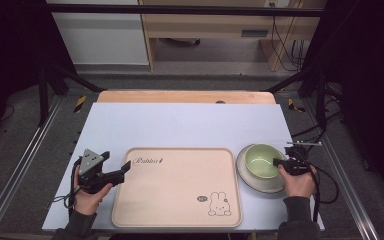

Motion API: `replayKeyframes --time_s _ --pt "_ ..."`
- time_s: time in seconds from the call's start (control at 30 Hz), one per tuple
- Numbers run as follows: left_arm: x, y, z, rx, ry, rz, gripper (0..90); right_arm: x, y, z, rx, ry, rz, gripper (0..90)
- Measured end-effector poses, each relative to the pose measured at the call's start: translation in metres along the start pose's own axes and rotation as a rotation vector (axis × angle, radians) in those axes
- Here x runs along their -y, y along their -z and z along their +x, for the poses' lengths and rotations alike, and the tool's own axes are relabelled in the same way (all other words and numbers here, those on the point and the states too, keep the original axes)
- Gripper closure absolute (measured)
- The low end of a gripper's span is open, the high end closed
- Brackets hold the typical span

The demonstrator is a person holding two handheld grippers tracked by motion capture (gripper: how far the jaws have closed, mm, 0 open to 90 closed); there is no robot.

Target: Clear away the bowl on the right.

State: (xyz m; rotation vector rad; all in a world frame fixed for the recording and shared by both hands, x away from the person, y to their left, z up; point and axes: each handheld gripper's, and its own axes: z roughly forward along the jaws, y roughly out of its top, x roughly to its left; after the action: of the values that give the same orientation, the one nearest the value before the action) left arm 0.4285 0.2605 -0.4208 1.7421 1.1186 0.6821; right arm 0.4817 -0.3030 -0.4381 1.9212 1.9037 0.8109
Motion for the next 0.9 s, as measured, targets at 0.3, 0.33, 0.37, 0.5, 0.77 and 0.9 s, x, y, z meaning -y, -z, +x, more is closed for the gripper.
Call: replayKeyframes --time_s 0.3,0.33,0.37,0.5,0.77,0.9 --pt "0.0 0.001 0.0 0.001 -0.002 0.0 16.6 -0.001 0.004 0.007 0.023 0.046 -0.022 83.7" --pt "0.0 0.001 0.0 0.001 -0.002 0.0 16.7 -0.001 0.005 0.009 0.023 0.035 -0.022 83.7" --pt "0.0 0.001 0.0 0.001 -0.002 0.0 16.7 -0.001 0.006 0.008 0.026 0.049 -0.028 83.6" --pt "0.0 0.001 -0.001 0.001 -0.003 -0.001 16.6 -0.002 0.008 0.011 0.027 0.053 -0.035 83.4" --pt "-0.001 0.001 0.0 0.002 -0.001 -0.003 16.6 -0.002 0.011 0.013 0.021 0.056 -0.039 83.0" --pt "-0.001 0.001 0.0 0.001 -0.001 -0.003 16.6 -0.002 0.013 0.013 0.019 0.062 -0.039 82.9"
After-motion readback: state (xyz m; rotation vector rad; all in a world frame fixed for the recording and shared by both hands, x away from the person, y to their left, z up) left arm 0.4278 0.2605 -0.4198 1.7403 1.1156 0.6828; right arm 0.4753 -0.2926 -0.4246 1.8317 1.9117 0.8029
